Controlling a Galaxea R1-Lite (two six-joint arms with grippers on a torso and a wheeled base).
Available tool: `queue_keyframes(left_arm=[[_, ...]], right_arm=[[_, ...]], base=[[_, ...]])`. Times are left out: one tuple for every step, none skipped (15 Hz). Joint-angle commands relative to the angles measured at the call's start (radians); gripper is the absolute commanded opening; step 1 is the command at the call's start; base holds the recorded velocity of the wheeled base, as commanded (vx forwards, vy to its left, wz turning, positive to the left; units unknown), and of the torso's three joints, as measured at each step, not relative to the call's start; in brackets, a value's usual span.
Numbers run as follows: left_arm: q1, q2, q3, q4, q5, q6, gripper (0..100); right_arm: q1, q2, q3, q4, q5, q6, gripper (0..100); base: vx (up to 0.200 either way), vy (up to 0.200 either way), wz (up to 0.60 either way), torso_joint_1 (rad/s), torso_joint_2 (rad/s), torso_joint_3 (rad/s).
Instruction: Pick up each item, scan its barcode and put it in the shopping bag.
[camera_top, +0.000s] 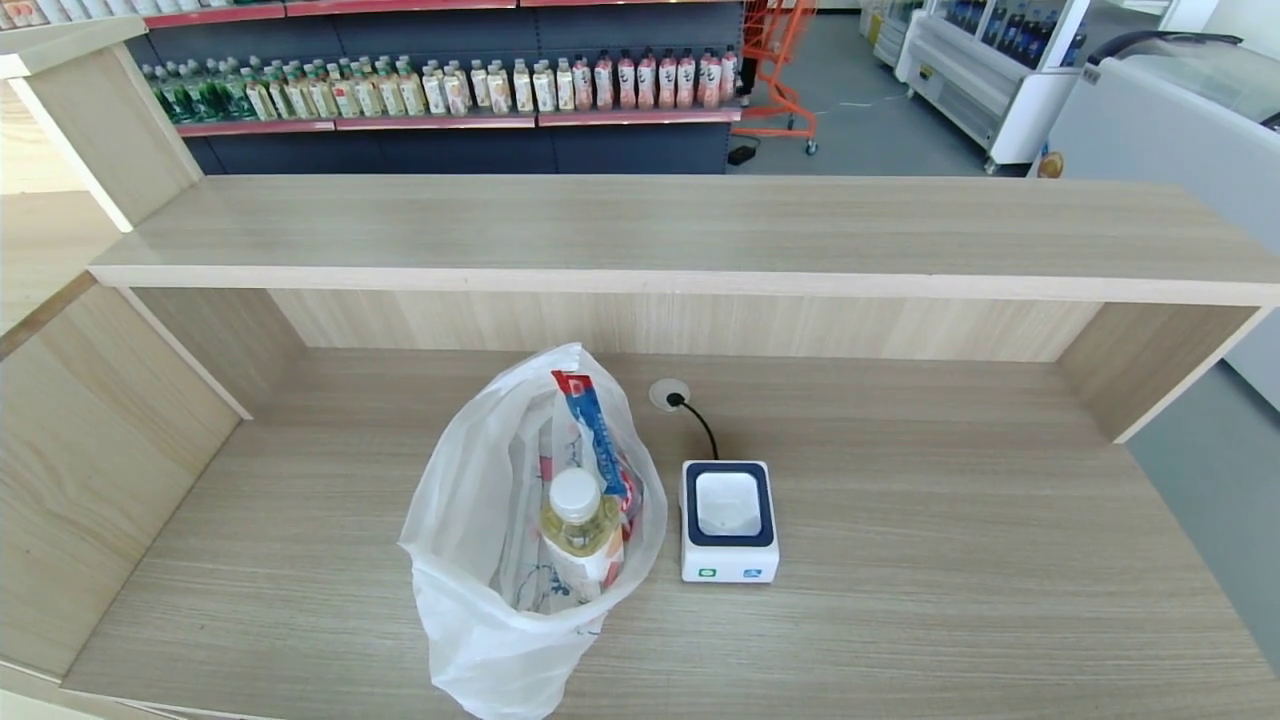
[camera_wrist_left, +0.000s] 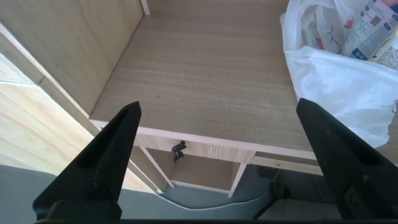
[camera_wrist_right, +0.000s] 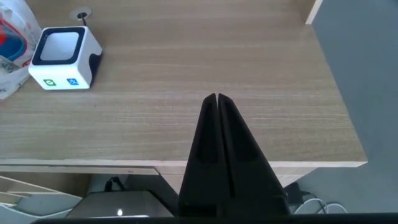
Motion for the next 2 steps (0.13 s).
queue_keyframes(left_arm=[[0.000, 0.002, 0.000, 0.000, 0.000, 0.000, 100], [0.000, 0.000, 0.000, 0.000, 0.000, 0.000, 100]], right_arm=[[0.001, 0.003, 0.000, 0.000, 0.000, -0.001, 0], [0.001, 0.003, 0.000, 0.000, 0.000, 0.004, 0]], base=[[0.000, 0.000, 0.00, 0.000, 0.00, 0.000], [0.000, 0.000, 0.00, 0.000, 0.00, 0.000]])
